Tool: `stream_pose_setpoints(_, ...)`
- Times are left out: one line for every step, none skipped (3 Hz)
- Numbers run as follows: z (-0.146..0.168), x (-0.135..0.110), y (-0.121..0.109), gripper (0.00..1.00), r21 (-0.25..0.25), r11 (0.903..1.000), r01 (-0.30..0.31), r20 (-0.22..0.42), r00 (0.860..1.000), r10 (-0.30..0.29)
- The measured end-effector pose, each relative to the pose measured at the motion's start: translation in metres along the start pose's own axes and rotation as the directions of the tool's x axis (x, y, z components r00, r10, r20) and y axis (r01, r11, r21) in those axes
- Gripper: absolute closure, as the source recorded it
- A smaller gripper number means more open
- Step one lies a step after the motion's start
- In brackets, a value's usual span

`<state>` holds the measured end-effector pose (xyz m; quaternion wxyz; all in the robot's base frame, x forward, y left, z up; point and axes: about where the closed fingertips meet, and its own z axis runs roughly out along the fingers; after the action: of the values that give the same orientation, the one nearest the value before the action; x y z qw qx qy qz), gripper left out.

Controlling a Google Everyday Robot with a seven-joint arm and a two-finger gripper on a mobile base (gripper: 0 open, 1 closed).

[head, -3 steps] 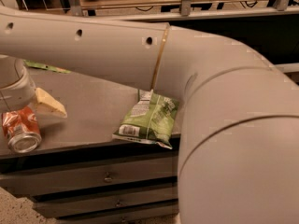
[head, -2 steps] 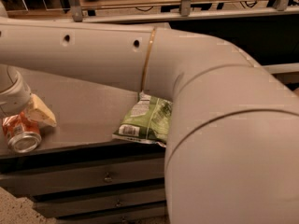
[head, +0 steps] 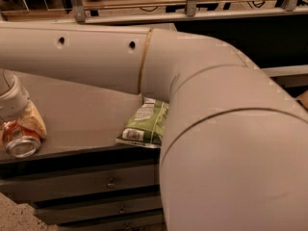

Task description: Move coke can near green jalapeno chip bag

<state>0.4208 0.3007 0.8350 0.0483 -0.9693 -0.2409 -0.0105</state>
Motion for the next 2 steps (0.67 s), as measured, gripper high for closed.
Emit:
stream_pose_setpoints(-0.001,-0.004,0.002,0.99,0.0,0.9999,-0.011,-0.008,1.0,0.011)
stream_pose_setpoints(-0.021,-0.004,0.046,1.0,0.003,0.9976,-0.069,-0.084,0.994,0.069)
